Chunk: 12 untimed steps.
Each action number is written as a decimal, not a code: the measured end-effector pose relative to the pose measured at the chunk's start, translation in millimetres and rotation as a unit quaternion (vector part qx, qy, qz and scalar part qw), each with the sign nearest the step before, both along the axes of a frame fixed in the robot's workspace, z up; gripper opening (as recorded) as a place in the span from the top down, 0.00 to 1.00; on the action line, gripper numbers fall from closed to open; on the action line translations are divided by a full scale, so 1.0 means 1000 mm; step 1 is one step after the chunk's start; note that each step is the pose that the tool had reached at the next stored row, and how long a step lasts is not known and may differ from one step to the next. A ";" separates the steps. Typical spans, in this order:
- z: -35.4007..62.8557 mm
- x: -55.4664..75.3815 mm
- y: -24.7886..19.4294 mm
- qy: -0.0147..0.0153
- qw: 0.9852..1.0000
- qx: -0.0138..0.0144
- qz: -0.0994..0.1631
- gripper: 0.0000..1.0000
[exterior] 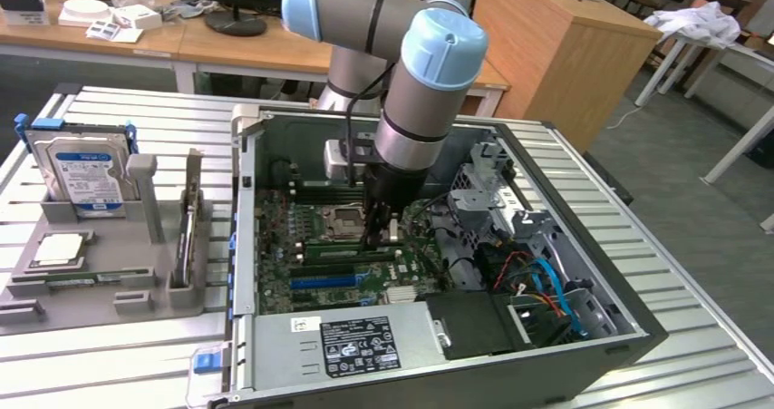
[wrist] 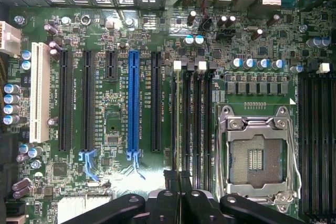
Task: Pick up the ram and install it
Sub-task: 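Insert the ram into the slot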
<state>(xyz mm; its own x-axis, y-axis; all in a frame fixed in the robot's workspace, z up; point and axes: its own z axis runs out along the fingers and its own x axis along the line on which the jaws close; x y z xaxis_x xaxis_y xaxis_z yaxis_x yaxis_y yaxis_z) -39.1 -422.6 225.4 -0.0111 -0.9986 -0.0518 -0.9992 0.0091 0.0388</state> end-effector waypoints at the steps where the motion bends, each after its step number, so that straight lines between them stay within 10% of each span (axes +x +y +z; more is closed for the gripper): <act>1: -0.0001 0.000 0.0000 0.000 1.000 0.000 0.000 0.88; 12: -0.0010 0.000 0.0000 0.000 1.000 0.000 0.000 0.88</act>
